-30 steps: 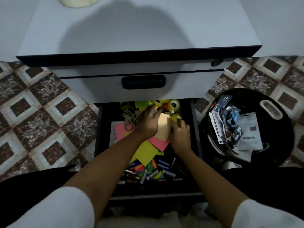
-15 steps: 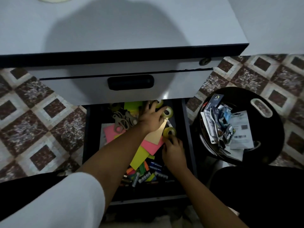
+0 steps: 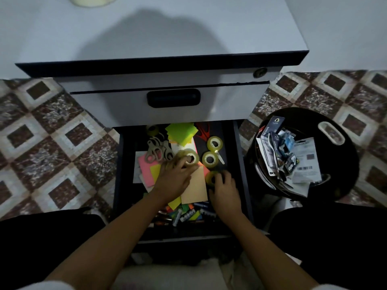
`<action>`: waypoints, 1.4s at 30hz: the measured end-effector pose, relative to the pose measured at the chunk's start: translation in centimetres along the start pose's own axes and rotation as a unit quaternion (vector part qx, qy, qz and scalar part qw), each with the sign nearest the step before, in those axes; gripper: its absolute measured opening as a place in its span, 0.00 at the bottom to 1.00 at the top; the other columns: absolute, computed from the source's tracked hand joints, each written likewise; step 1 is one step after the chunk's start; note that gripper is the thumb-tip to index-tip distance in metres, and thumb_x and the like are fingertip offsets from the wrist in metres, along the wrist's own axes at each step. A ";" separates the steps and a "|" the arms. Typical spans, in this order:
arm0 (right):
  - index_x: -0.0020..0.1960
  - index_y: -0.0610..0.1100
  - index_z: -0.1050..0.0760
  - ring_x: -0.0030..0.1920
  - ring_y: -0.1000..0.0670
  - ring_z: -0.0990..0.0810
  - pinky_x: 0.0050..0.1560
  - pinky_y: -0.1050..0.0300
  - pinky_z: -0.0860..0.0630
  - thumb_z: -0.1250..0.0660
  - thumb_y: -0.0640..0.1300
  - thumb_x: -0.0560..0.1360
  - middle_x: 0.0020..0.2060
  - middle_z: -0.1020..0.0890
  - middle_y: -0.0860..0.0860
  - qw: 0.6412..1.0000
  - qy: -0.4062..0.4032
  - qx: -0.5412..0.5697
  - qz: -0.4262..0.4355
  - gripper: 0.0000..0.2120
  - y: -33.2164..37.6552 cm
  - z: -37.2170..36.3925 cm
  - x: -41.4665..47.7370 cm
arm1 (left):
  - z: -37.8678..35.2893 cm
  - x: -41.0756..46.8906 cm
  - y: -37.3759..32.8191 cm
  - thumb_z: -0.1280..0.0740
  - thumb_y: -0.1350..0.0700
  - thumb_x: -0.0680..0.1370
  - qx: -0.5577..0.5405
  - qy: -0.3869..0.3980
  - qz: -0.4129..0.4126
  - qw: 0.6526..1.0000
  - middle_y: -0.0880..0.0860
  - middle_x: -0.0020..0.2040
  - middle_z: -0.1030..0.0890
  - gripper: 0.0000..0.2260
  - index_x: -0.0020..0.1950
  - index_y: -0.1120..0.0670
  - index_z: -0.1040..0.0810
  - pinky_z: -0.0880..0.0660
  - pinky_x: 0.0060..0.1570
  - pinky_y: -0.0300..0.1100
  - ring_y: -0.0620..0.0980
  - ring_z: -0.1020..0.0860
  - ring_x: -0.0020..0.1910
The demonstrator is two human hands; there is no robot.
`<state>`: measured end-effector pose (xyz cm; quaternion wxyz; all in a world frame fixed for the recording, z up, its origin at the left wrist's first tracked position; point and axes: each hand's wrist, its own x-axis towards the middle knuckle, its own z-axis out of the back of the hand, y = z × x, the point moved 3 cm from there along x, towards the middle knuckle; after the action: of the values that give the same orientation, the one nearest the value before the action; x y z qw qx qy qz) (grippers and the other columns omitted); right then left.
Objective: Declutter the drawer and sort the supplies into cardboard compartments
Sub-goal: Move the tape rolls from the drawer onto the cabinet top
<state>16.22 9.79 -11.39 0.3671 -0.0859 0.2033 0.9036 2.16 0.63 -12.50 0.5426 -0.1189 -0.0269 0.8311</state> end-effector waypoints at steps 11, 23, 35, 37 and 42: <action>0.71 0.41 0.40 0.63 0.40 0.31 0.60 0.50 0.32 0.38 0.41 0.76 0.66 0.35 0.42 0.998 0.010 0.065 -0.014 0.25 -0.4 0.4 0.9 | 1.8 3.9 0.0 0.37 0.48 0.77 -0.066 -0.010 0.096 0.993 0.53 0.71 0.36 0.27 0.74 0.54 0.40 0.40 0.65 0.47 0.54 0.38 0.70; 0.70 0.41 0.33 0.57 0.45 0.27 0.59 0.53 0.27 0.29 0.44 0.69 0.55 0.33 0.46 0.945 -0.124 0.284 0.109 0.31 5.8 10.6 -1.3 | 12.2 -2.0 1.0 0.30 0.49 0.68 -0.291 -0.109 0.059 0.949 0.54 0.62 0.32 0.32 0.69 0.58 0.32 0.35 0.56 0.35 0.49 0.30 0.61; 0.73 0.43 0.38 0.65 0.46 0.31 0.61 0.63 0.37 0.31 0.47 0.73 0.64 0.32 0.43 0.909 -0.218 0.254 0.249 0.32 19.7 28.2 2.8 | 31.9 -4.5 6.5 0.33 0.47 0.66 -0.187 -0.320 0.075 0.926 0.56 0.57 0.27 0.30 0.65 0.60 0.27 0.34 0.55 0.33 0.50 0.27 0.57; 0.73 0.44 0.38 0.66 0.44 0.32 0.62 0.60 0.37 0.32 0.48 0.73 0.66 0.32 0.42 0.919 -0.204 0.238 0.241 0.32 21.5 29.3 4.7 | 33.7 -3.4 8.3 0.30 0.47 0.68 -0.197 -0.318 0.122 0.919 0.58 0.60 0.27 0.30 0.66 0.60 0.27 0.35 0.56 0.36 0.53 0.28 0.61; 0.71 0.42 0.36 0.64 0.40 0.29 0.62 0.51 0.31 0.32 0.49 0.72 0.63 0.29 0.39 0.943 -0.165 0.189 0.219 0.30 24.6 28.4 8.8 | 35.5 -1.3 11.4 0.28 0.52 0.72 -0.176 -0.281 0.175 0.927 0.61 0.58 0.23 0.22 0.63 0.60 0.24 0.35 0.46 0.36 0.56 0.25 0.56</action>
<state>-7.48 11.63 19.09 0.1980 0.1821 0.3202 0.9084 -15.59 -2.26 20.16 0.3291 0.0228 -0.3026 0.8942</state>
